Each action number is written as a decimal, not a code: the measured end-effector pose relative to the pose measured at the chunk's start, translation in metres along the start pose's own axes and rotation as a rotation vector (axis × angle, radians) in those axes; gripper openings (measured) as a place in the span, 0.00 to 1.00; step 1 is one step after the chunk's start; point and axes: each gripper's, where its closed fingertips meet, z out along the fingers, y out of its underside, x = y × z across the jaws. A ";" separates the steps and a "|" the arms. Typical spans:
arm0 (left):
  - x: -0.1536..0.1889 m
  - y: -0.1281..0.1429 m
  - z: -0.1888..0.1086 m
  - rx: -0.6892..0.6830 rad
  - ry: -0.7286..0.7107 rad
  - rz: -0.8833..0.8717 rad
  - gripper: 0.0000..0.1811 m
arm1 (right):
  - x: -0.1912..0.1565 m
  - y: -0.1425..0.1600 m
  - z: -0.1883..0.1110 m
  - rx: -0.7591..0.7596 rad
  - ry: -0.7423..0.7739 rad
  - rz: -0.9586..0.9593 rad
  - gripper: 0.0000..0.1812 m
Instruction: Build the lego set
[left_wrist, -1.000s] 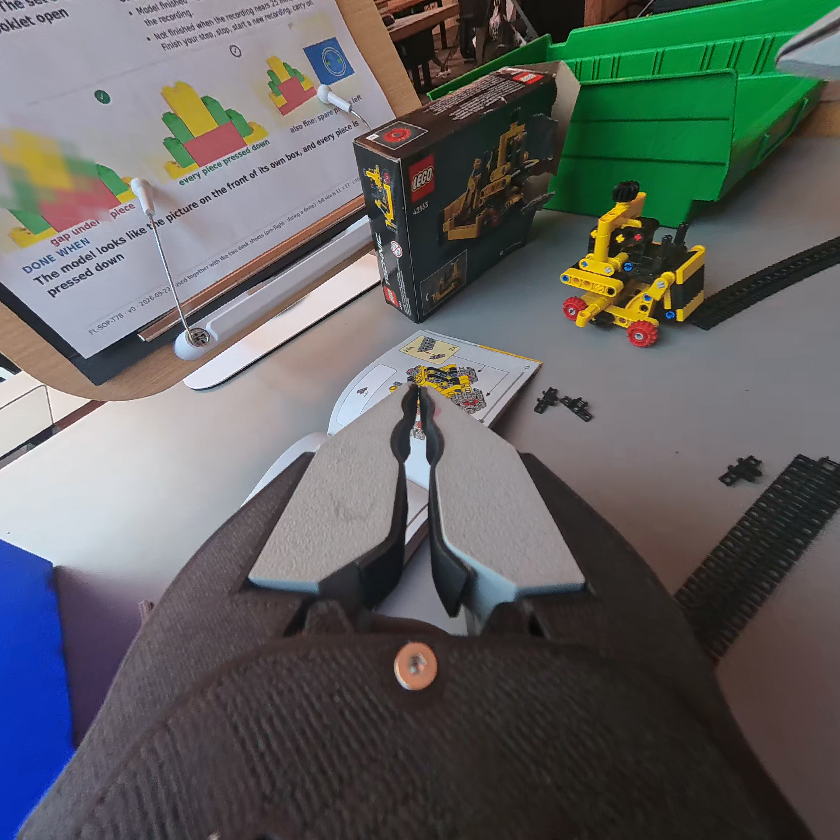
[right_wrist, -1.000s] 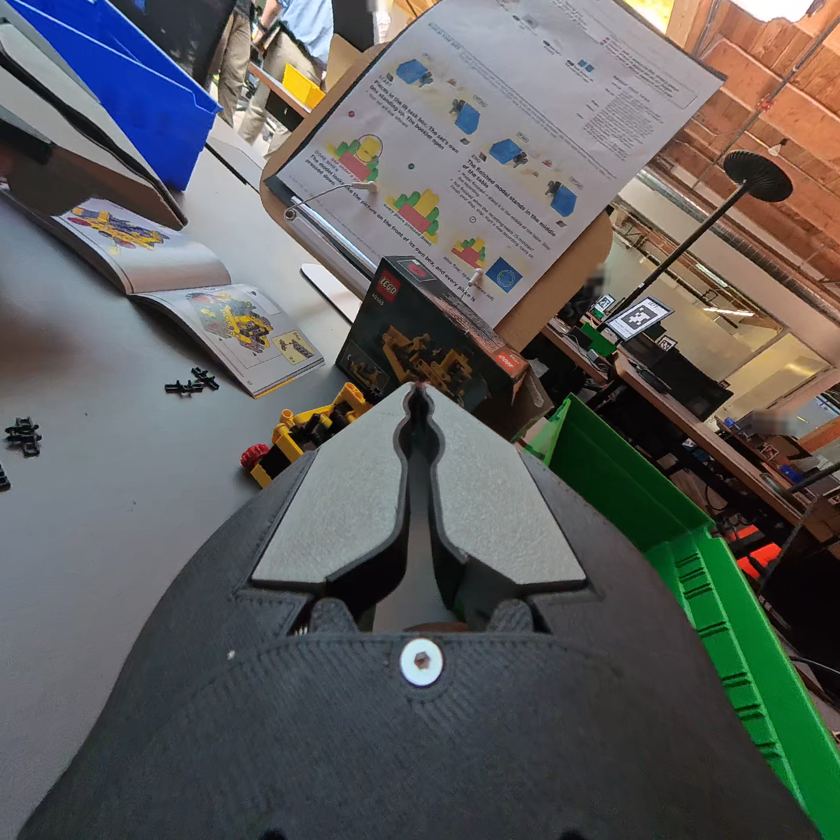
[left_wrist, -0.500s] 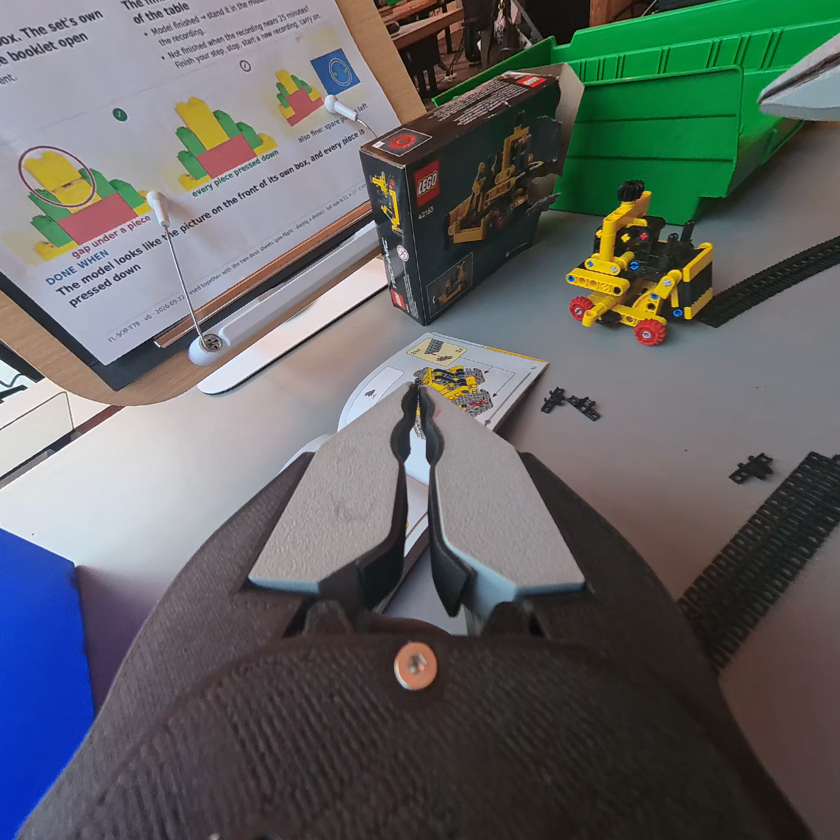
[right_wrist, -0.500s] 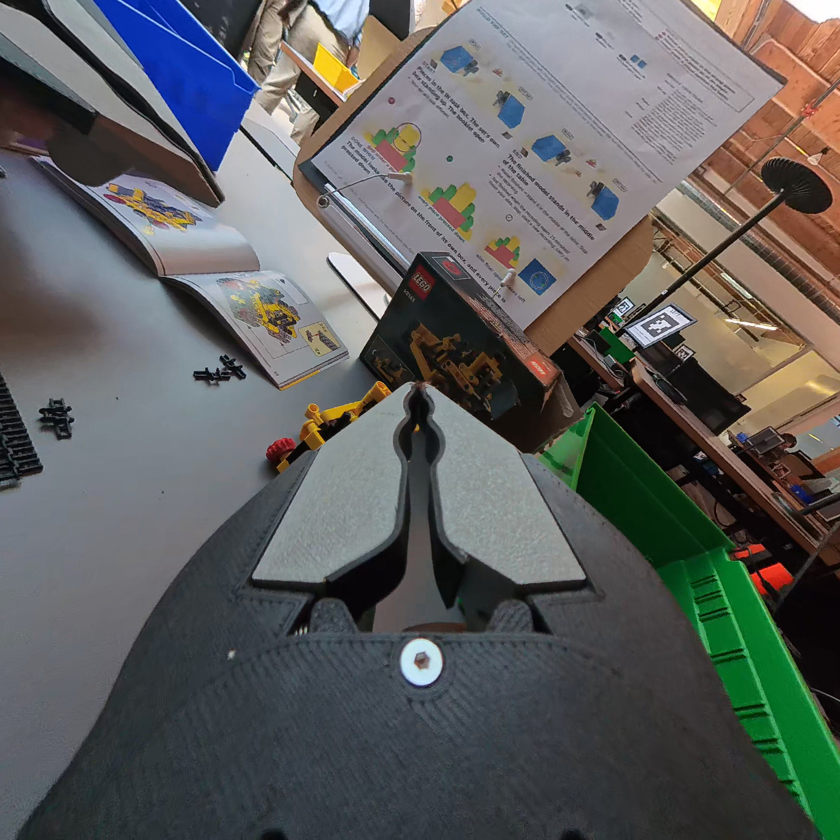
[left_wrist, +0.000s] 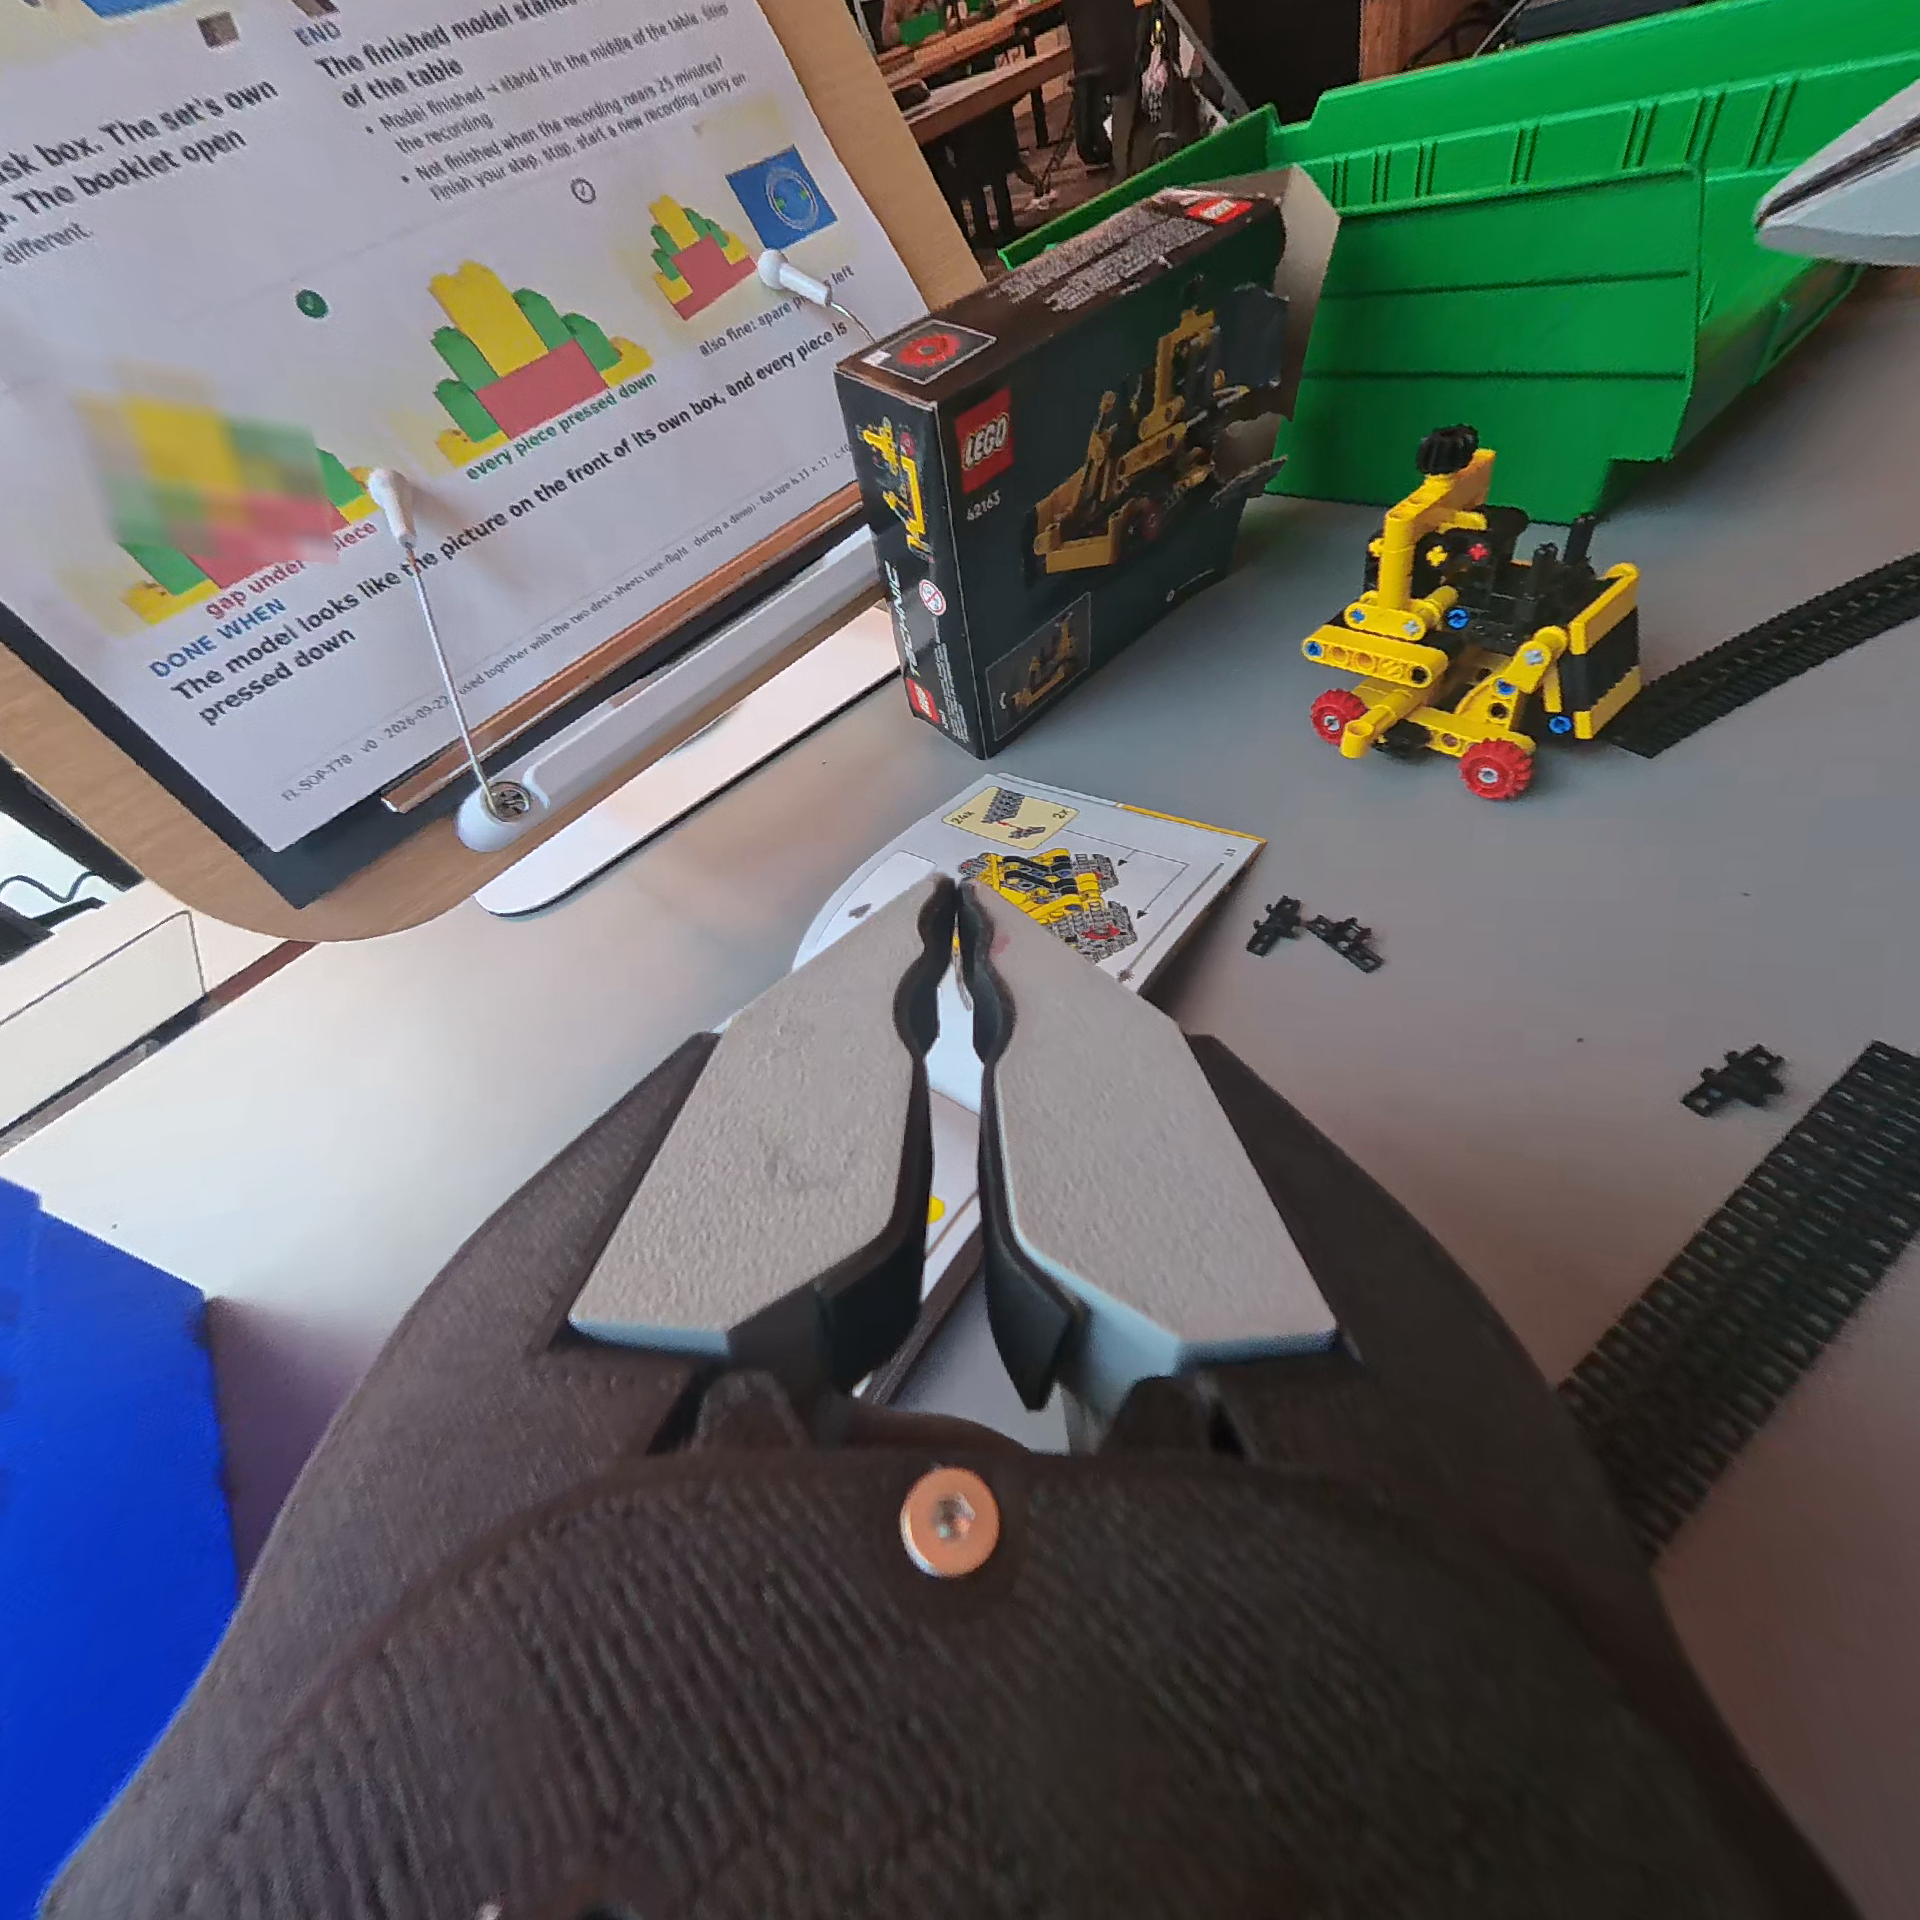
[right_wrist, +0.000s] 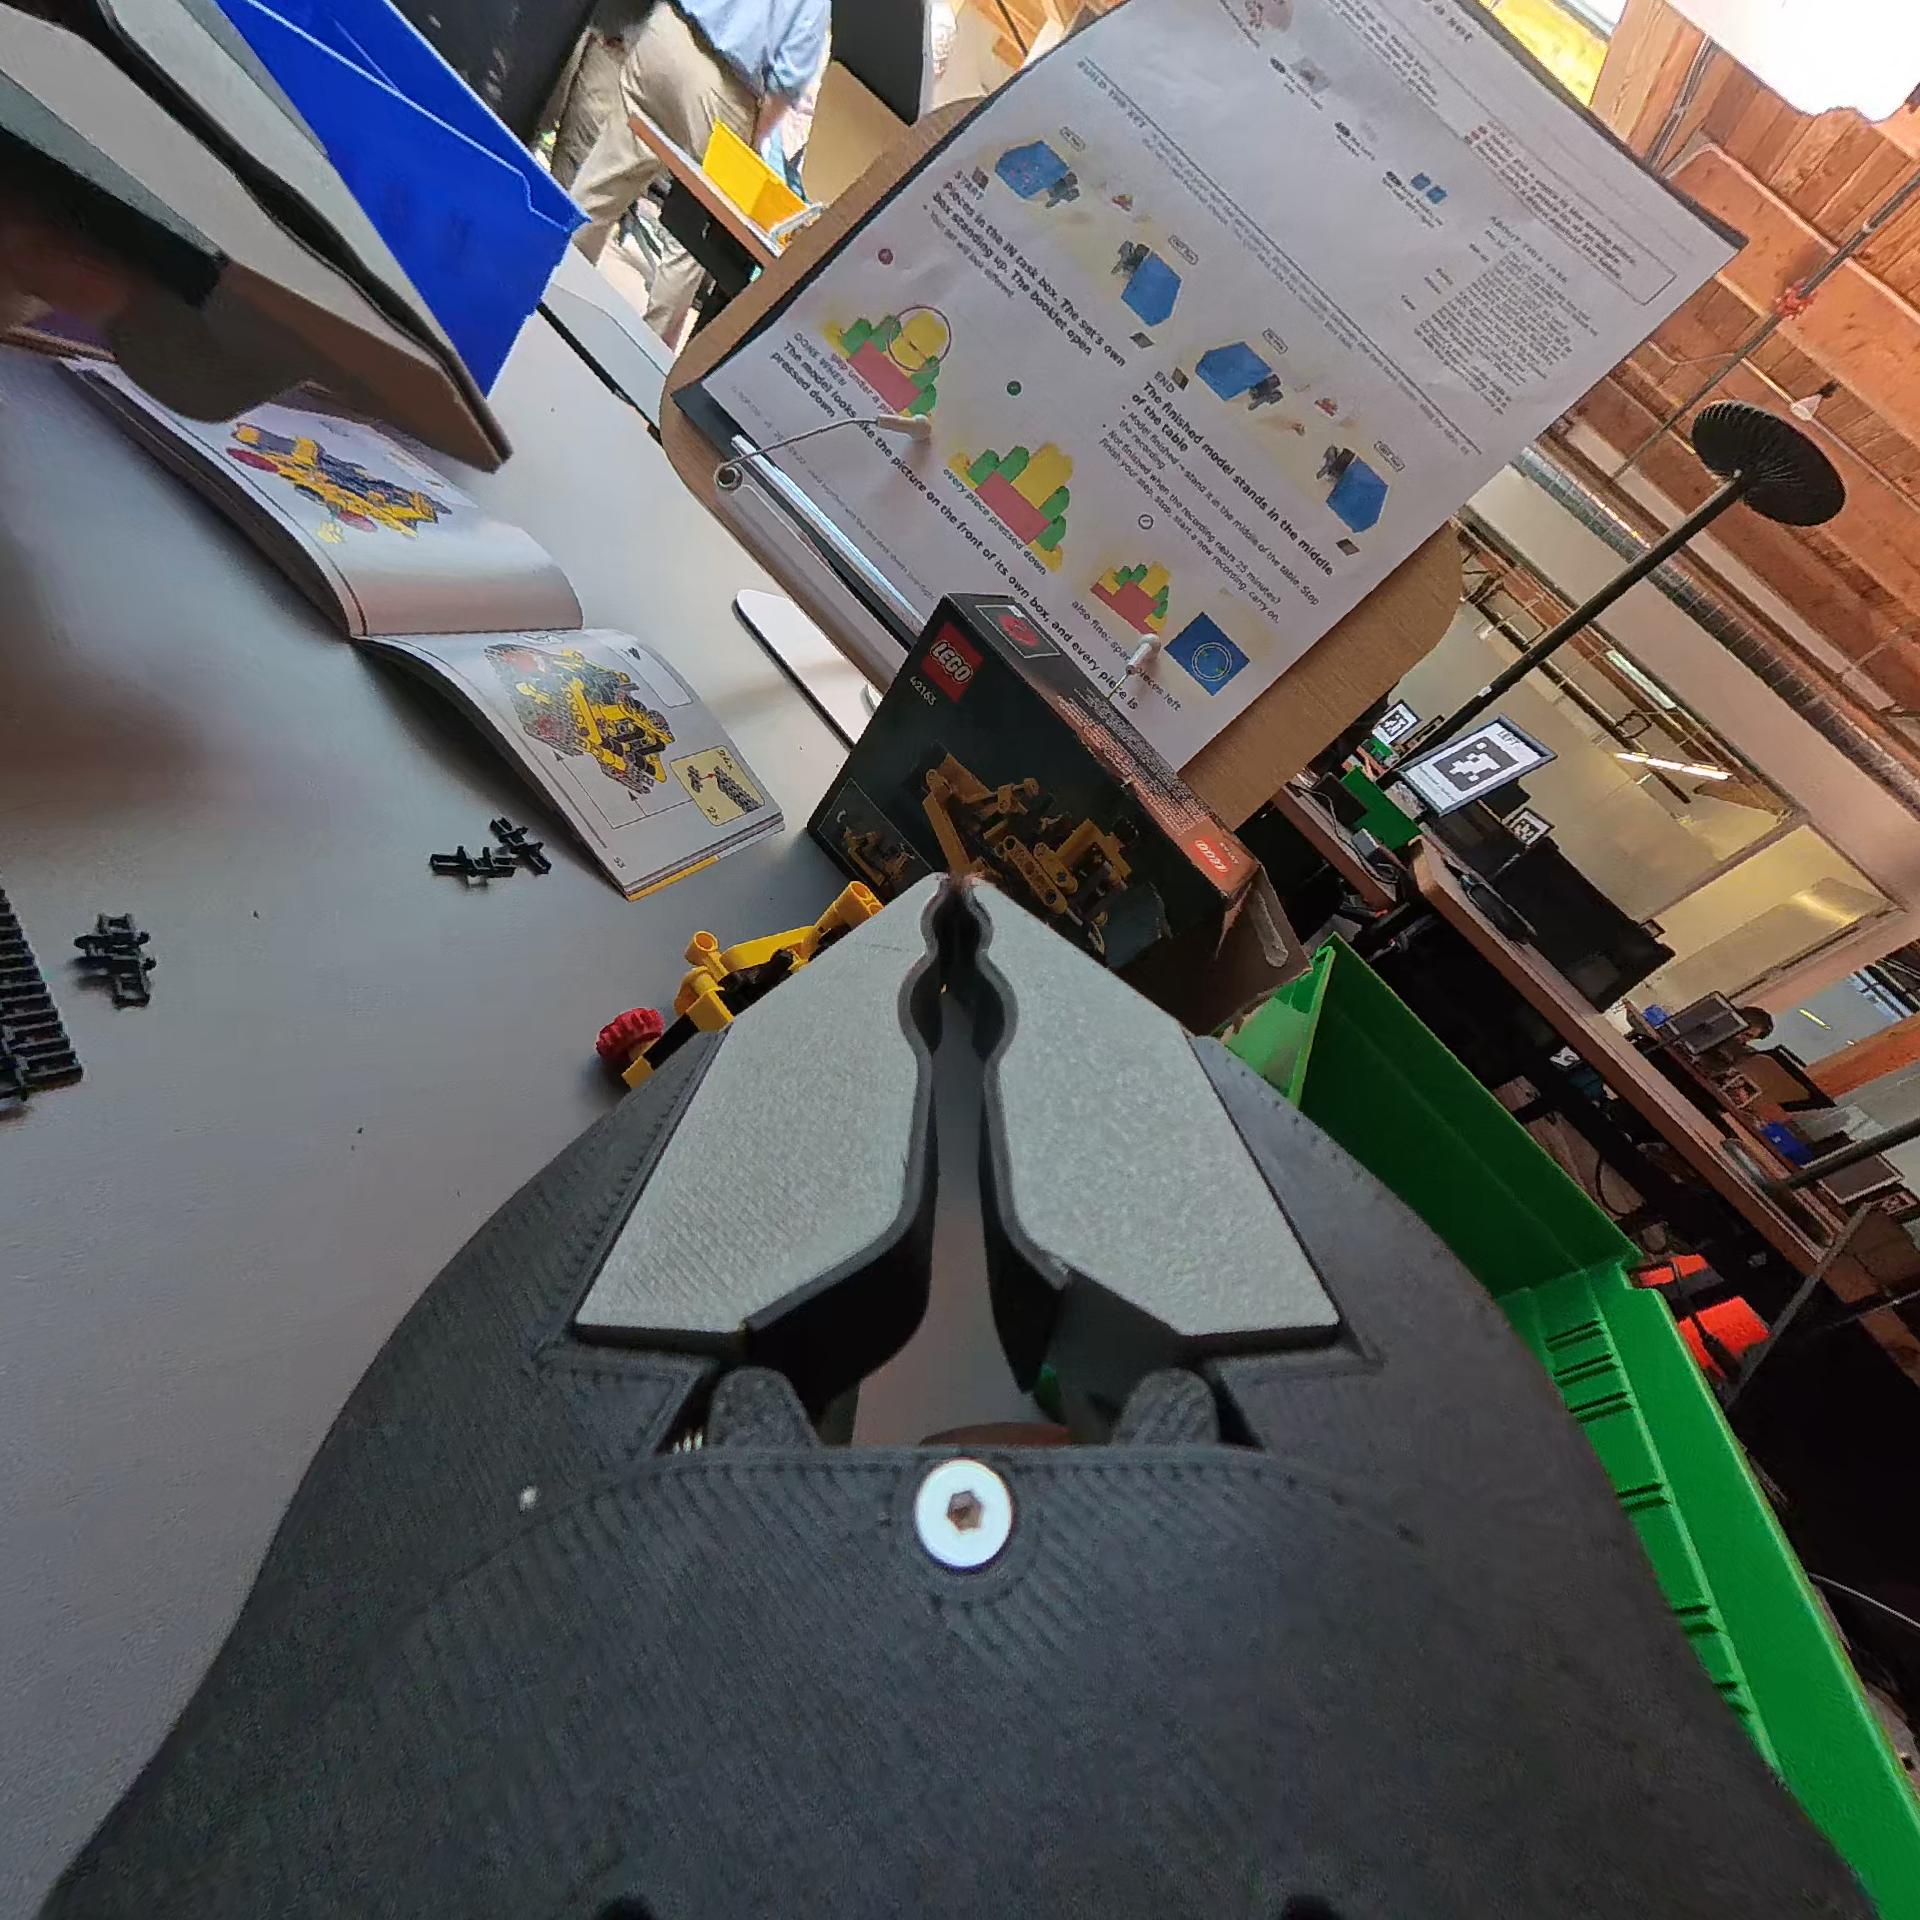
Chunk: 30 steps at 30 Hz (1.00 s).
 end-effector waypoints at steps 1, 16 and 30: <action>-0.001 -0.001 -0.001 0.006 -0.004 -0.001 0.00 | 0.000 0.000 0.000 0.001 0.001 -0.001 0.00; 0.003 0.000 0.001 0.004 0.004 0.021 0.00 | -0.103 -0.025 -0.005 0.049 -0.493 -0.011 0.00; 0.001 0.000 0.001 0.007 -0.002 0.017 0.00 | -0.164 0.009 0.001 -0.219 -0.762 0.018 0.00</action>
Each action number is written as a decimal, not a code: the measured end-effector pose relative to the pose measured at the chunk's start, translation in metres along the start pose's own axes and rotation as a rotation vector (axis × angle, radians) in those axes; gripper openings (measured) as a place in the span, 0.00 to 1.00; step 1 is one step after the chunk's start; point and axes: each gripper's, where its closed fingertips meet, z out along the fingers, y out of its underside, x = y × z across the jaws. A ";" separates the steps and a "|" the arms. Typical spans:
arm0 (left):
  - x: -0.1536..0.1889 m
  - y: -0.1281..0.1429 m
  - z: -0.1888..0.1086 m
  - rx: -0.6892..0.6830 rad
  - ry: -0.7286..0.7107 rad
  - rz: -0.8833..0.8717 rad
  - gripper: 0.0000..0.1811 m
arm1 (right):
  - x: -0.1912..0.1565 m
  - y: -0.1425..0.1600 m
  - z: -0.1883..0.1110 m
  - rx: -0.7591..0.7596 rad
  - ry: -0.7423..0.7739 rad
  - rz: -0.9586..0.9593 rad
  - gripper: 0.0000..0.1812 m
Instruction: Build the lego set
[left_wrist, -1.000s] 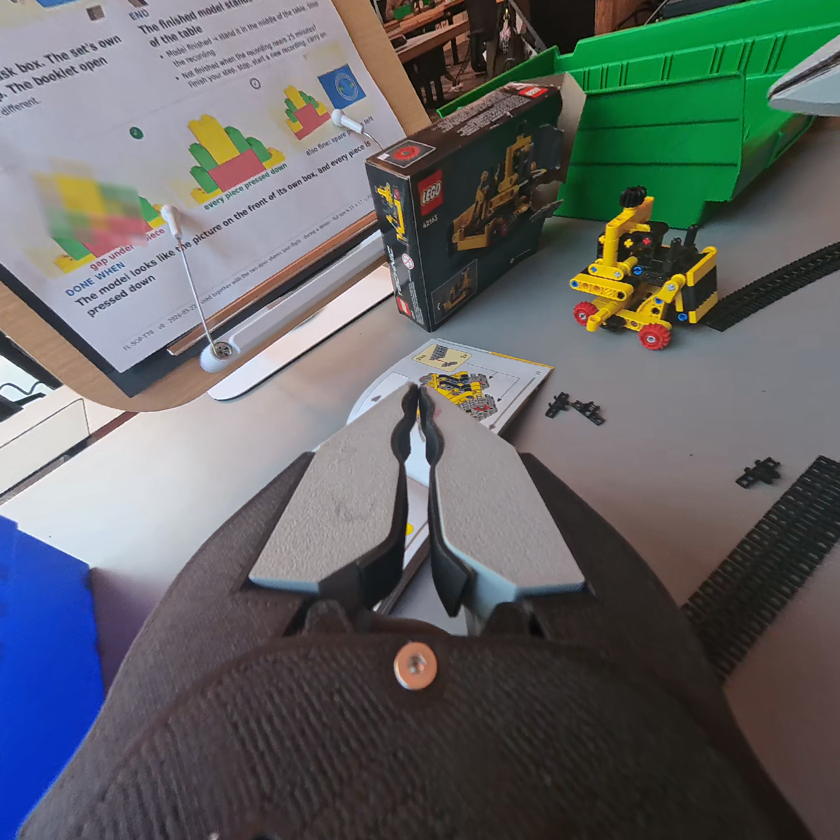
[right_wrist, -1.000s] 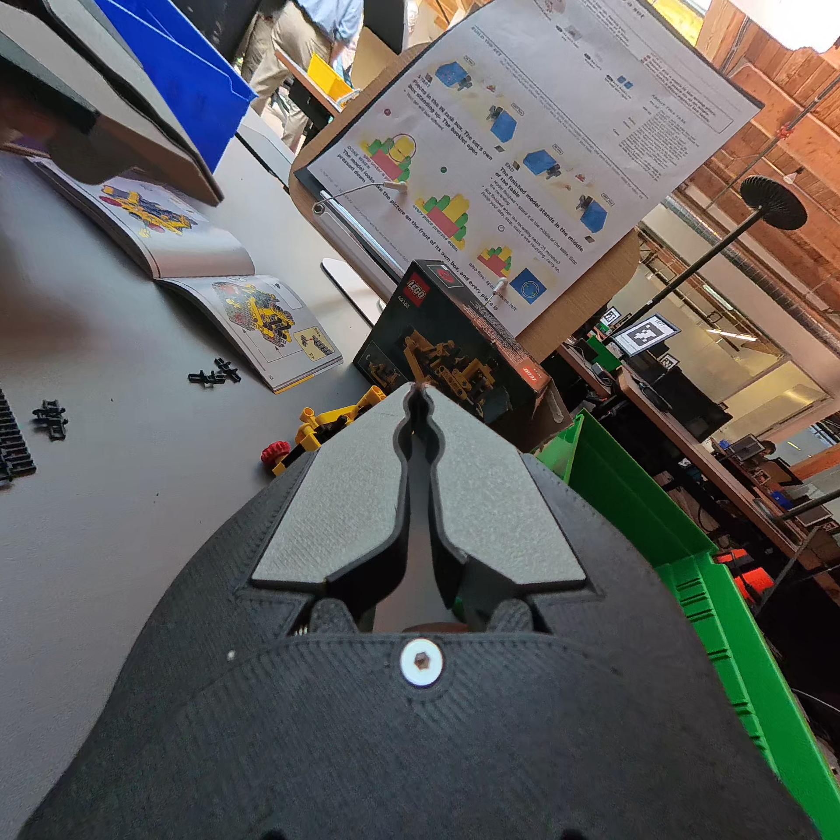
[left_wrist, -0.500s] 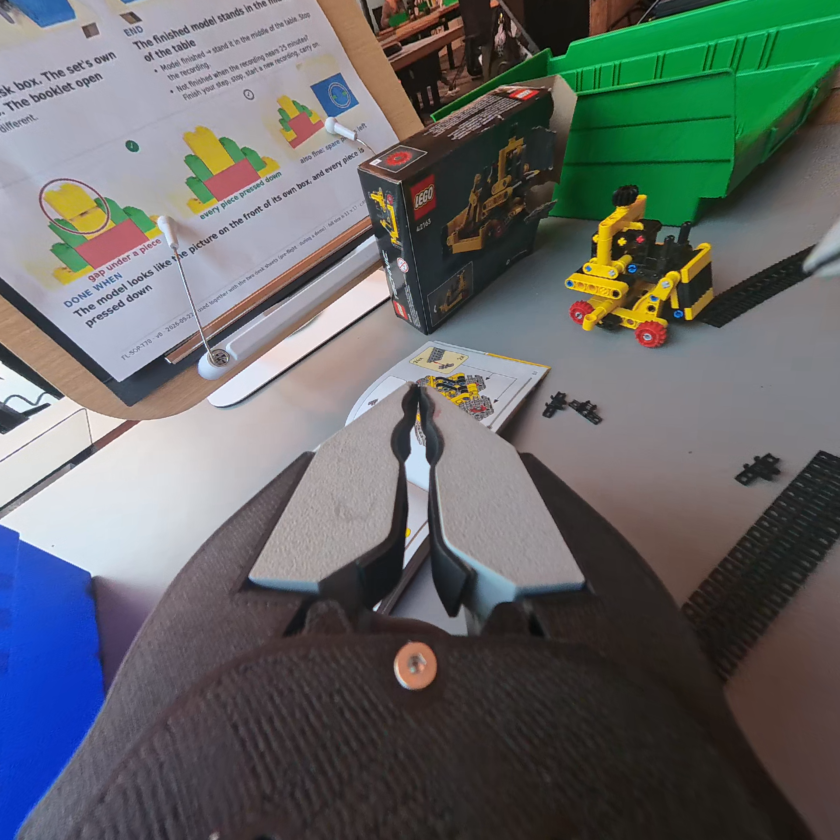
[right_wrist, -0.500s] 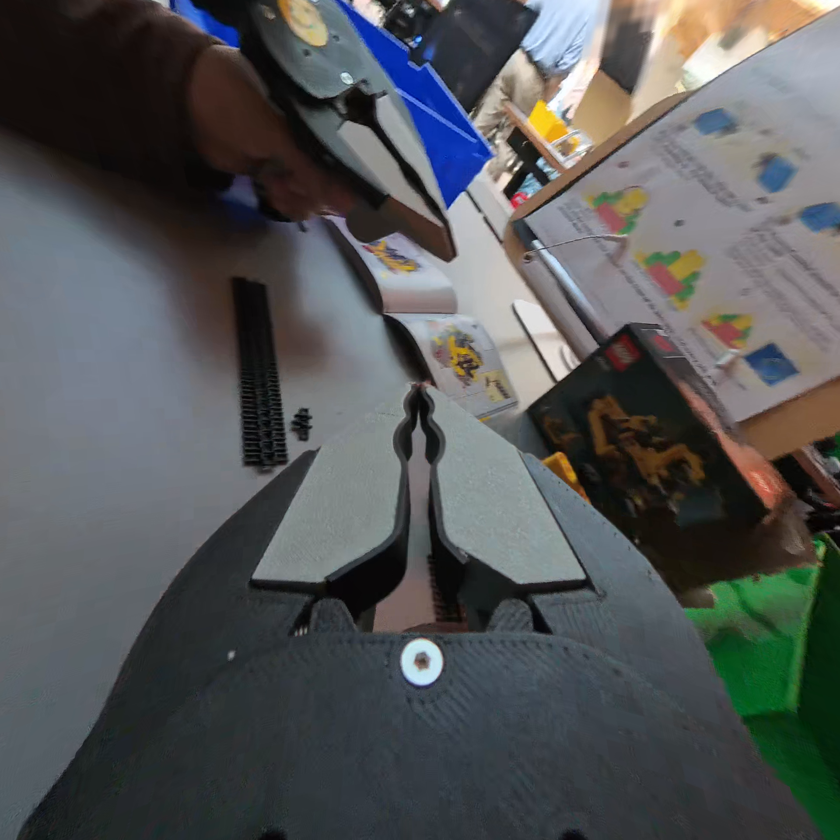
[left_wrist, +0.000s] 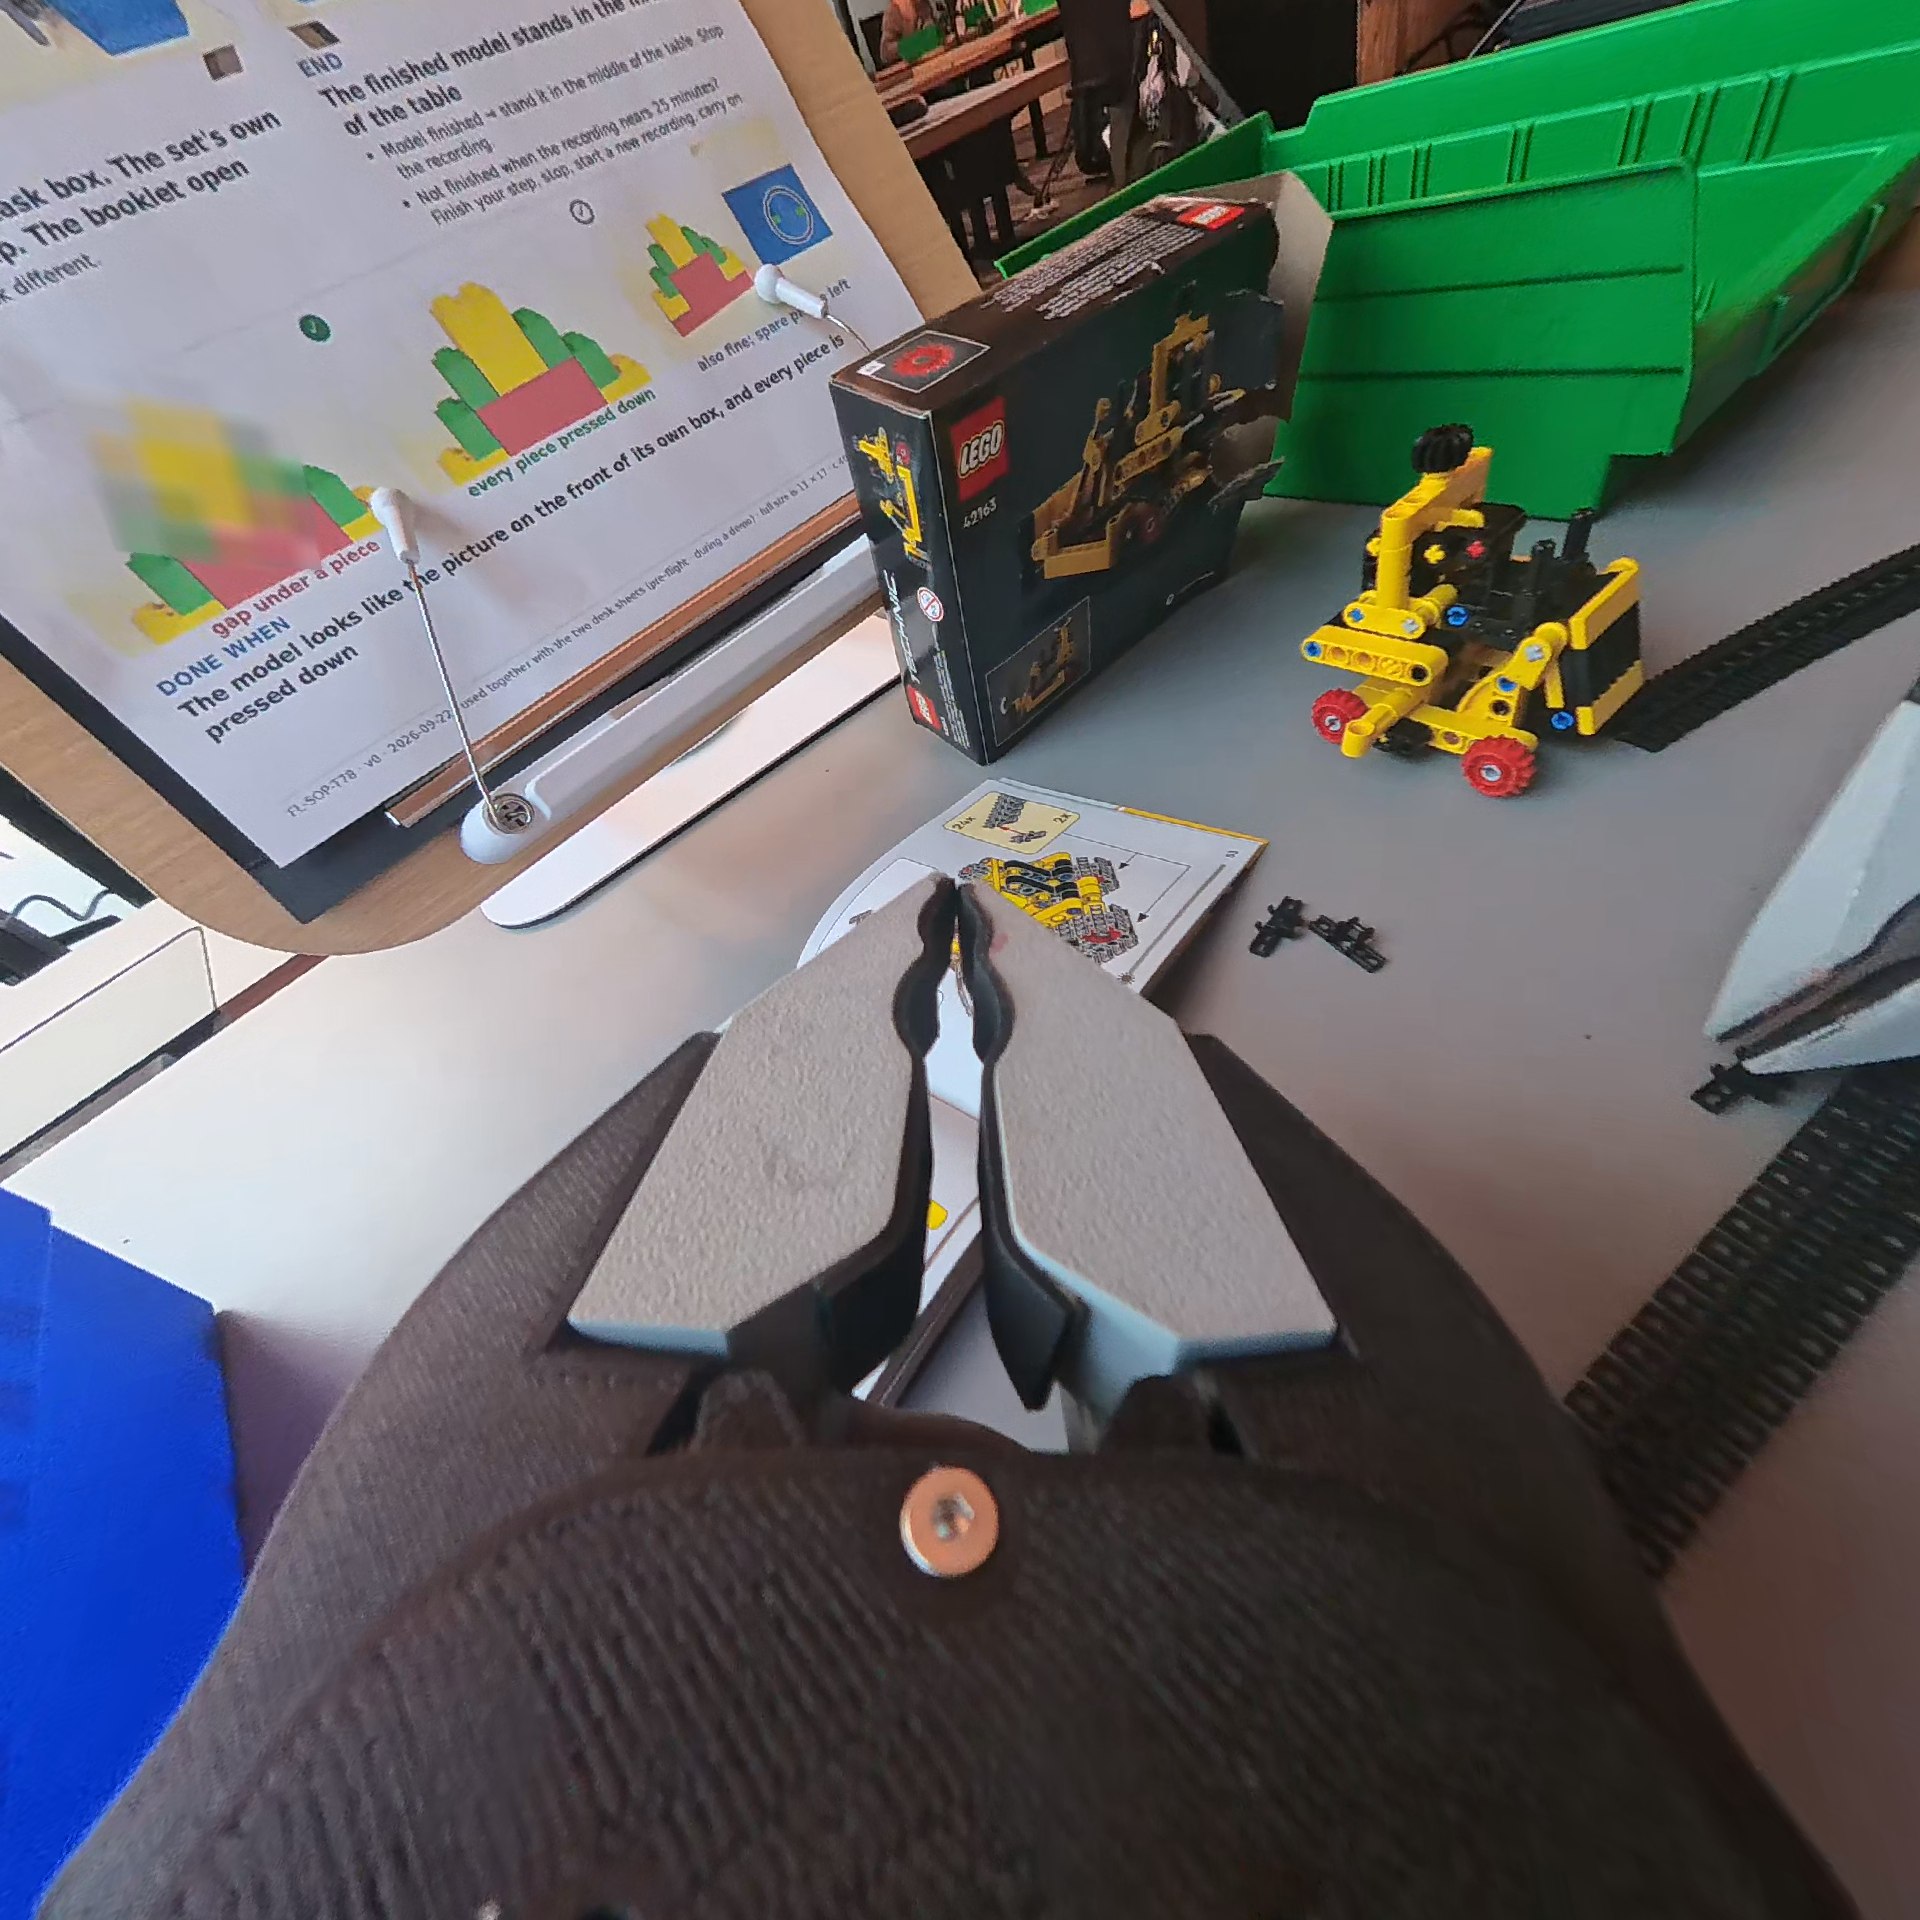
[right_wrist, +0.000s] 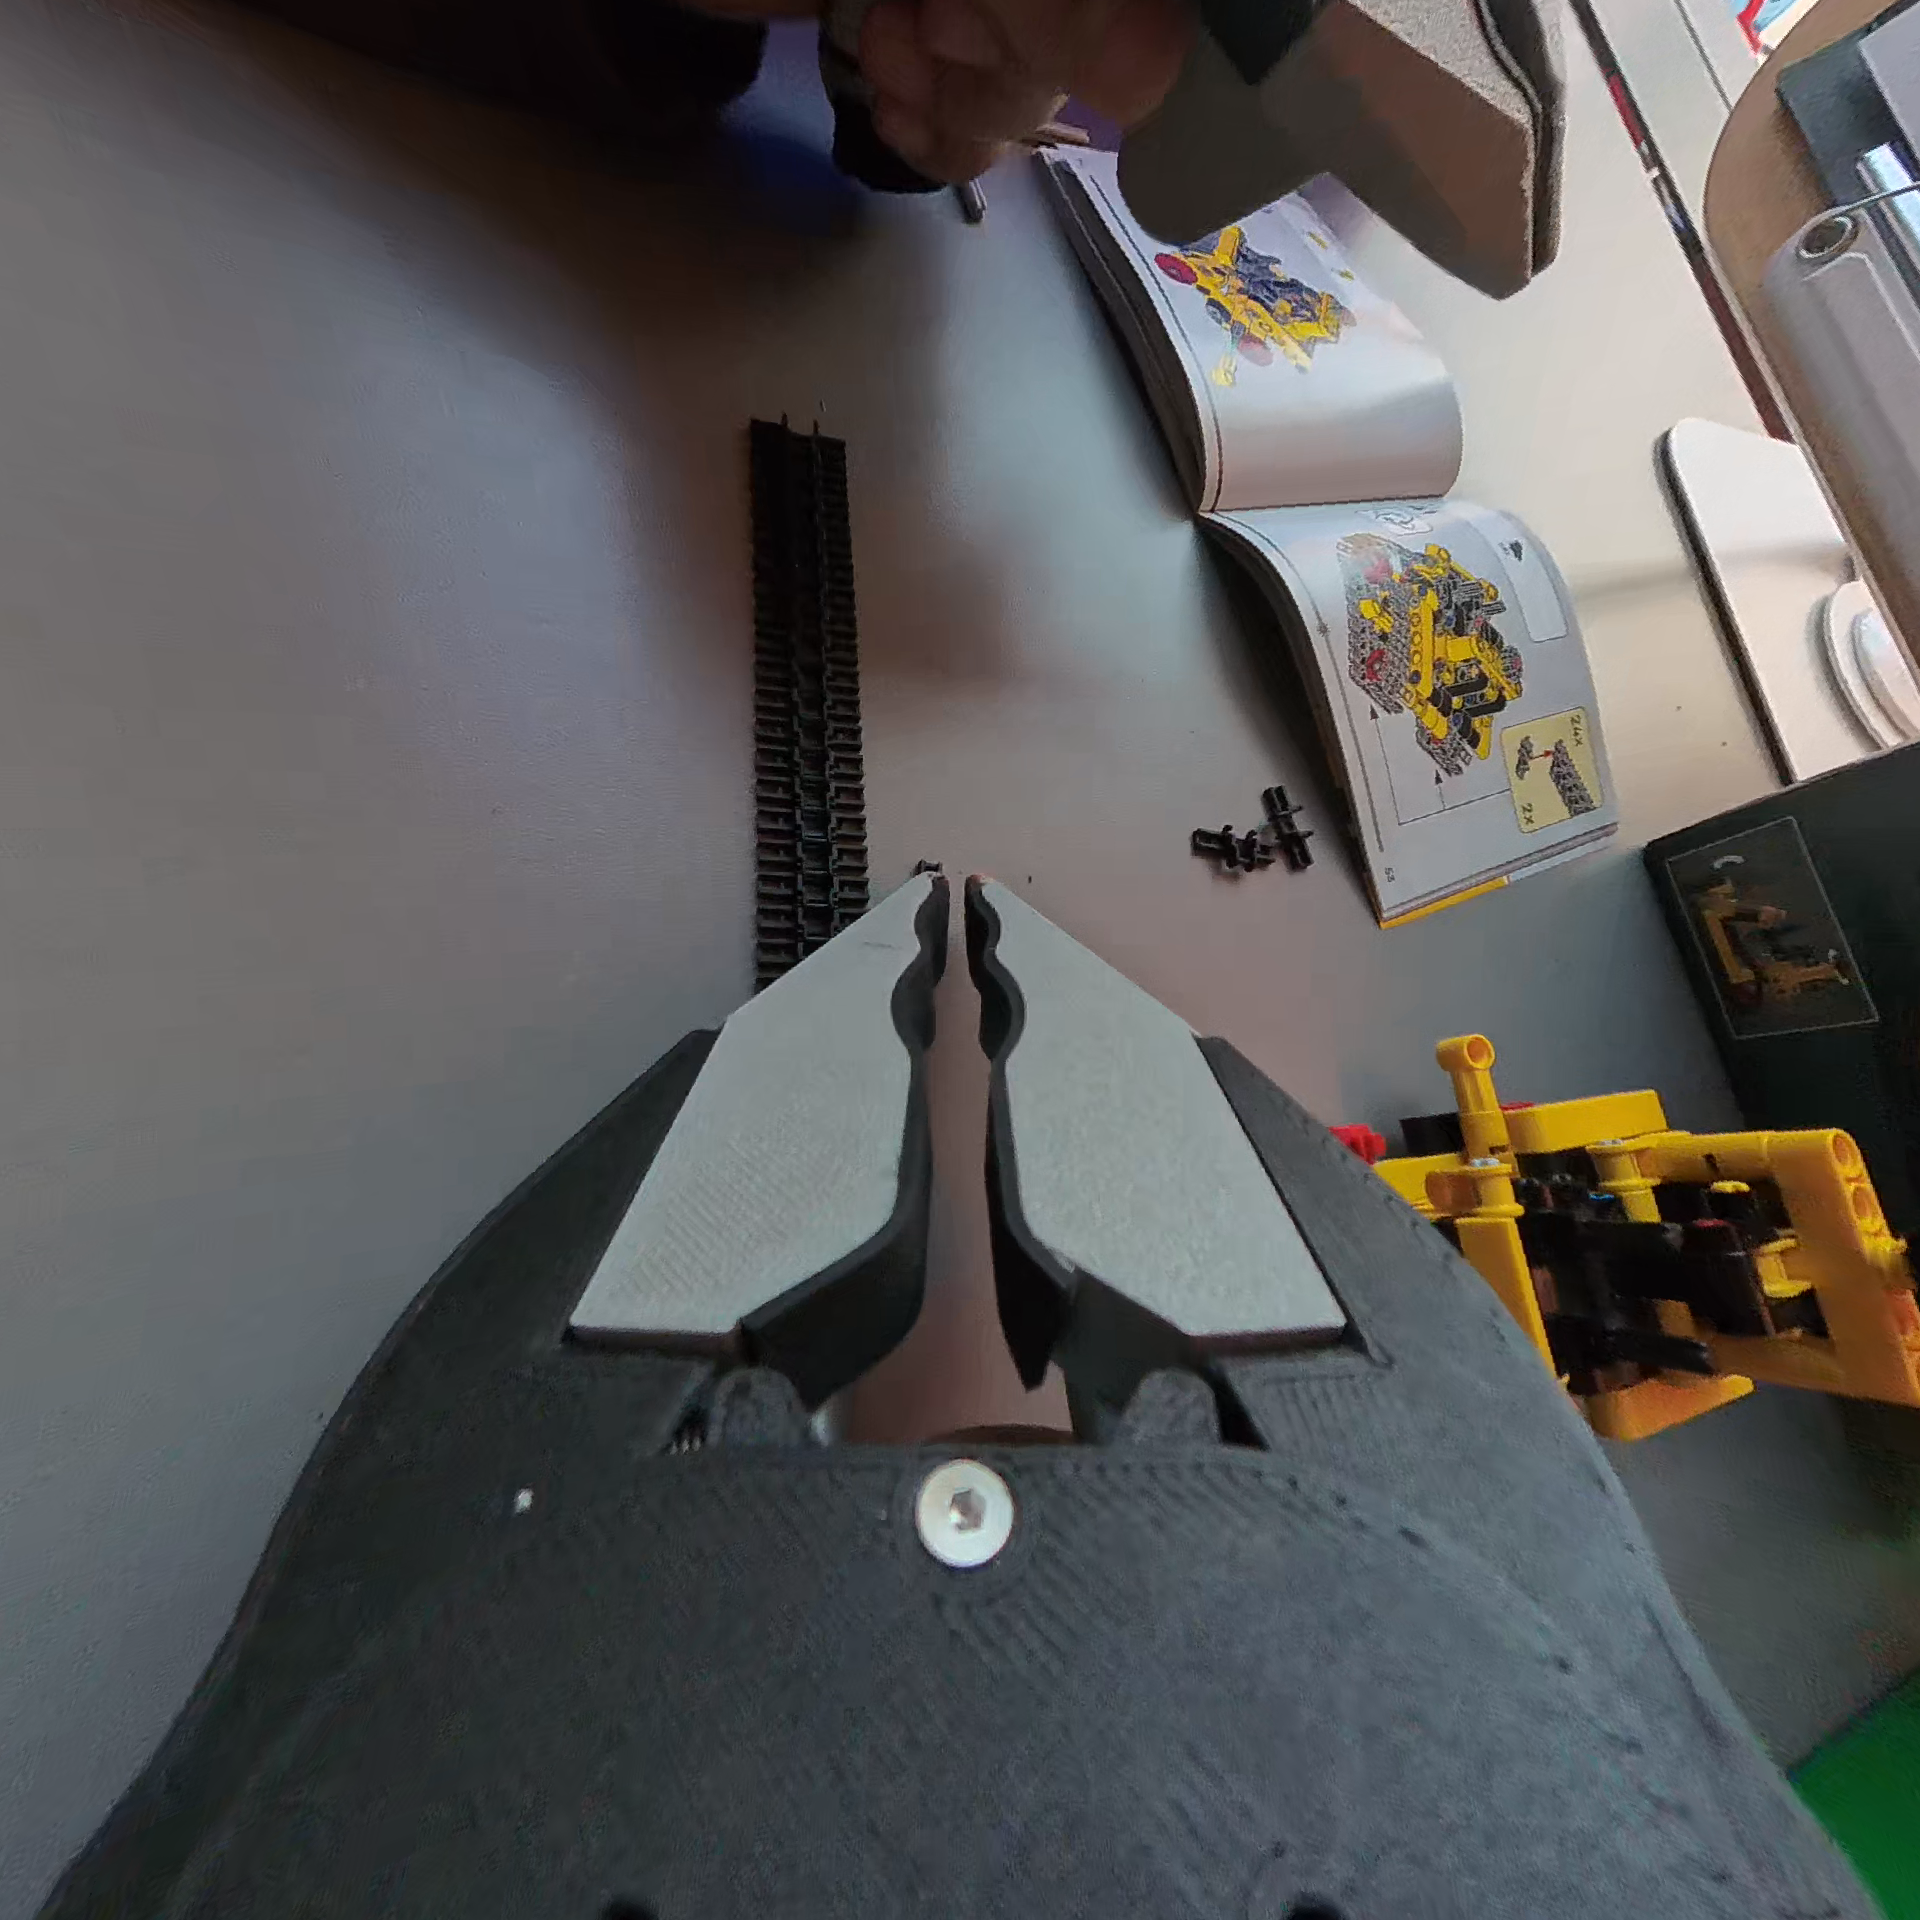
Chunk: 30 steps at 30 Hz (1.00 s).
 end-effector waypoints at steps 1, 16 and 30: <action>0.001 0.001 0.000 -0.003 0.003 0.002 0.00 | 0.000 0.001 0.001 -0.008 -0.003 0.002 0.00; 0.003 0.005 0.003 -0.022 0.014 0.011 0.00 | 0.018 0.023 -0.010 -0.065 0.086 0.043 0.00; 0.005 -0.002 -0.001 0.000 0.017 0.013 0.00 | 0.011 0.035 -0.036 -0.112 0.298 0.016 0.00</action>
